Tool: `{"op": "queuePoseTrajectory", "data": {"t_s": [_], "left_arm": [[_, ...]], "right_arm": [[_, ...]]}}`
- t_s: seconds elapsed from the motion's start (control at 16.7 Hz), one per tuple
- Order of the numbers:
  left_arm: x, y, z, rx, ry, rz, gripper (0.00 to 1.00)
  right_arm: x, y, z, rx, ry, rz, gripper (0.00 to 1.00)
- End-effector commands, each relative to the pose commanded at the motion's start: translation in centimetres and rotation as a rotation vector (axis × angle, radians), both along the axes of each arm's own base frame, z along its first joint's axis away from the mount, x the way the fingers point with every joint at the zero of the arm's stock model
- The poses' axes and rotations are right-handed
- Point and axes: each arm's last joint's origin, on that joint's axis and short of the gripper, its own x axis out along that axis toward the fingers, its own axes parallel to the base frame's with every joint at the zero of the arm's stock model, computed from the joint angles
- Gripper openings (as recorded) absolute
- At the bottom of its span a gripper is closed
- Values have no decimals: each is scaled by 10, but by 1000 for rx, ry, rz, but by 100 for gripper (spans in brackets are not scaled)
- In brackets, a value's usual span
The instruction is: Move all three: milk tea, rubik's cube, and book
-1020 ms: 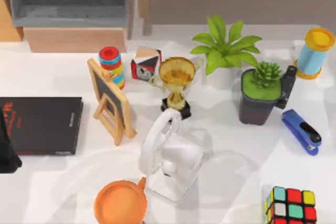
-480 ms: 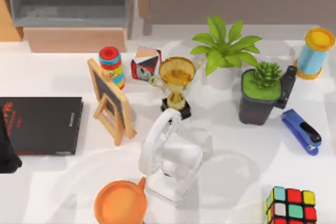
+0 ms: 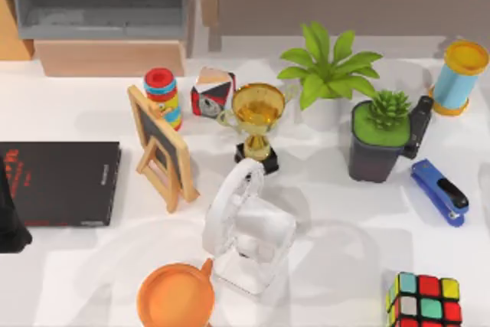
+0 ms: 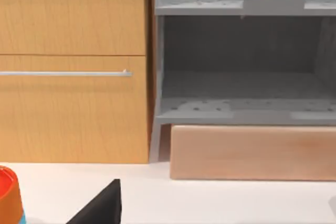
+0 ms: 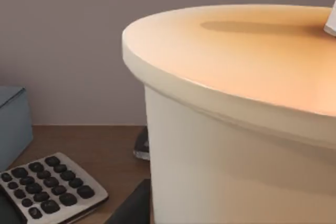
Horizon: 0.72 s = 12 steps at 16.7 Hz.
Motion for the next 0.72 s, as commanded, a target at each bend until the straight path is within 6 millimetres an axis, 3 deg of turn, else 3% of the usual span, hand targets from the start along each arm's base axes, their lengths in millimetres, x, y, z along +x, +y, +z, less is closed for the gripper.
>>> {"op": "queuePoseTrajectory", "data": {"t_s": [0.3,0.72], "left_arm": [[0,0,0,0,0,0,100],[0,0,0,0,0,0,100]], "right_arm": [[0,-3,-6,-1,10,5,0],[-27,-81,-28,-44,-81,-6,0]]}}
